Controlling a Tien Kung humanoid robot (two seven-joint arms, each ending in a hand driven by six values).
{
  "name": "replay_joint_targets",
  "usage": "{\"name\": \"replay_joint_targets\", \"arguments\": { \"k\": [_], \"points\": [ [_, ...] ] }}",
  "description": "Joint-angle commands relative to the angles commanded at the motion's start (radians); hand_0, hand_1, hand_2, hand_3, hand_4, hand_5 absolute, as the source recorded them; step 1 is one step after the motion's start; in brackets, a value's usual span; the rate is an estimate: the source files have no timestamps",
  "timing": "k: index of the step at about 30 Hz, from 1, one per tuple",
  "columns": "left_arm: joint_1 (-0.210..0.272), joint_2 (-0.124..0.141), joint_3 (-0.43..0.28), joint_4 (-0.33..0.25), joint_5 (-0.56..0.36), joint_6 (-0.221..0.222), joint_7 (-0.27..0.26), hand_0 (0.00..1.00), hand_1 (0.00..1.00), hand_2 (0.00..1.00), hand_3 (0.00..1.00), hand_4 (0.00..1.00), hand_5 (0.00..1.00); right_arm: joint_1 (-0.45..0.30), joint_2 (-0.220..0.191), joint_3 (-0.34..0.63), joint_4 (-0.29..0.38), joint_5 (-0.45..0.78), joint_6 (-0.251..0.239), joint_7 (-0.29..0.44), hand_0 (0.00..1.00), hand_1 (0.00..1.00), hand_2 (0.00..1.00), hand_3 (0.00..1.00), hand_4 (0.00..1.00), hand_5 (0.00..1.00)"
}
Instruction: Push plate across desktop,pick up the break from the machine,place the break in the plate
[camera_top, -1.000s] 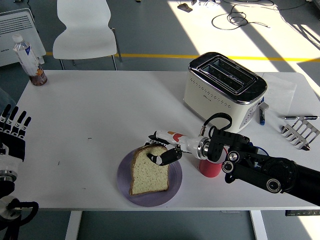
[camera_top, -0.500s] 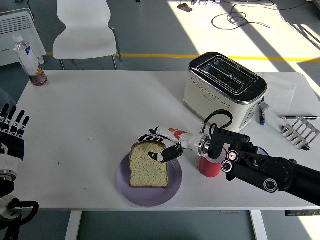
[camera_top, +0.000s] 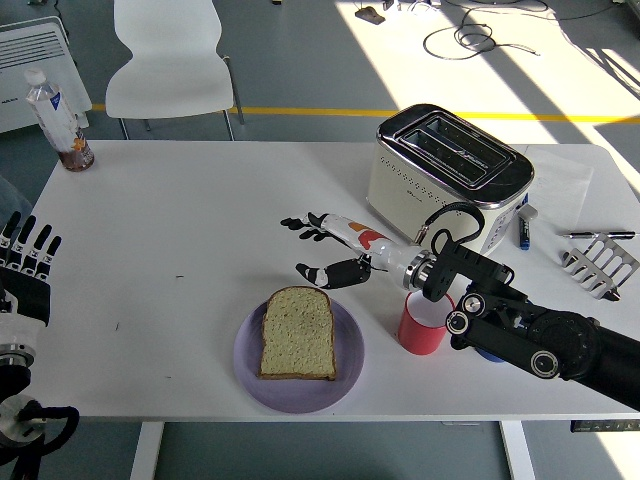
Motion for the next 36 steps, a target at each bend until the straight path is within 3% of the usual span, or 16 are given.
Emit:
{"name": "replay_joint_targets", "arguments": {
  "k": [5, 6, 11, 12, 17, 18, 19, 25, 29, 30, 35, 36],
  "points": [
    [0.003, 0.003, 0.006, -0.006, 0.006, 0.001, 0.001, 0.816, 0.821, 0.872, 0.810, 0.475, 0.998, -0.069, -0.041, 0.128, 0.108, 0.037, 0.013, 0.022, 0.830, 0.820, 0.876, 0.890, 0.651, 0.146],
    [0.004, 0.005, 0.008, -0.007, 0.007, 0.001, 0.000, 0.816, 0.820, 0.872, 0.809, 0.471, 0.998, -0.094, -0.053, 0.160, 0.139, 0.063, 0.013, 0.034, 0.802, 0.781, 0.832, 0.866, 0.633, 0.148],
    [0.007, 0.009, 0.010, -0.014, 0.007, 0.003, 0.001, 0.816, 0.820, 0.872, 0.809, 0.471, 0.998, -0.195, -0.081, 0.348, 0.283, 0.243, 0.052, 0.064, 0.802, 0.781, 0.832, 0.866, 0.633, 0.148],
    [0.007, 0.009, 0.011, -0.014, 0.007, 0.003, 0.001, 0.815, 0.820, 0.871, 0.808, 0.471, 0.998, -0.205, -0.083, 0.384, 0.302, 0.289, 0.057, 0.065, 0.784, 0.782, 0.807, 0.829, 0.609, 0.238],
    [0.003, 0.014, 0.016, -0.022, 0.009, 0.003, 0.008, 0.815, 0.820, 0.871, 0.808, 0.471, 0.998, -0.312, -0.095, 0.576, 0.426, 0.496, 0.093, 0.071, 0.784, 0.782, 0.807, 0.829, 0.609, 0.238],
    [0.001, 0.014, 0.017, -0.022, 0.009, 0.003, 0.010, 0.815, 0.821, 0.871, 0.808, 0.471, 0.998, -0.329, -0.097, 0.610, 0.439, 0.535, 0.093, 0.069, 0.779, 0.772, 0.798, 0.816, 0.557, 0.357],
    [-0.001, 0.015, 0.018, -0.022, 0.010, 0.003, 0.012, 0.815, 0.821, 0.871, 0.808, 0.471, 0.998, -0.351, -0.099, 0.644, 0.456, 0.568, 0.092, 0.065, 0.779, 0.772, 0.798, 0.816, 0.557, 0.357],
    [-0.007, 0.019, 0.010, -0.030, 0.009, 0.003, 0.020, 0.816, 0.822, 0.871, 0.808, 0.472, 0.998, -0.475, -0.099, 0.842, 0.490, 0.642, 0.079, 0.052, 0.786, 0.773, 0.800, 0.814, 0.551, 0.394],
    [-0.013, 0.019, 0.005, -0.032, 0.003, 0.003, 0.026, 0.816, 0.822, 0.871, 0.808, 0.472, 0.998, -0.529, -0.092, 0.929, 0.477, 0.639, 0.044, 0.039, 0.786, 0.773, 0.800, 0.814, 0.551, 0.394],
    [-0.015, 0.020, 0.010, -0.032, 0.002, 0.003, 0.029, 0.818, 0.822, 0.871, 0.810, 0.472, 0.998, -0.549, -0.088, 0.951, 0.469, 0.651, 0.030, 0.040, 0.793, 0.776, 0.810, 0.823, 0.528, 0.460],
    [-0.024, 0.021, 0.013, -0.037, -0.008, 0.003, 0.034, 0.818, 0.822, 0.871, 0.810, 0.472, 0.998, -0.628, -0.059, 1.040, 0.442, 0.690, -0.001, 0.057, 0.793, 0.776, 0.810, 0.823, 0.528, 0.460],
    [-0.026, 0.021, 0.012, -0.038, -0.011, 0.003, 0.033, 0.817, 0.822, 0.872, 0.811, 0.472, 0.998, -0.641, -0.053, 1.054, 0.439, 0.694, -0.001, 0.059, 0.806, 0.786, 0.823, 0.831, 0.504, 0.575]
  ]
}}
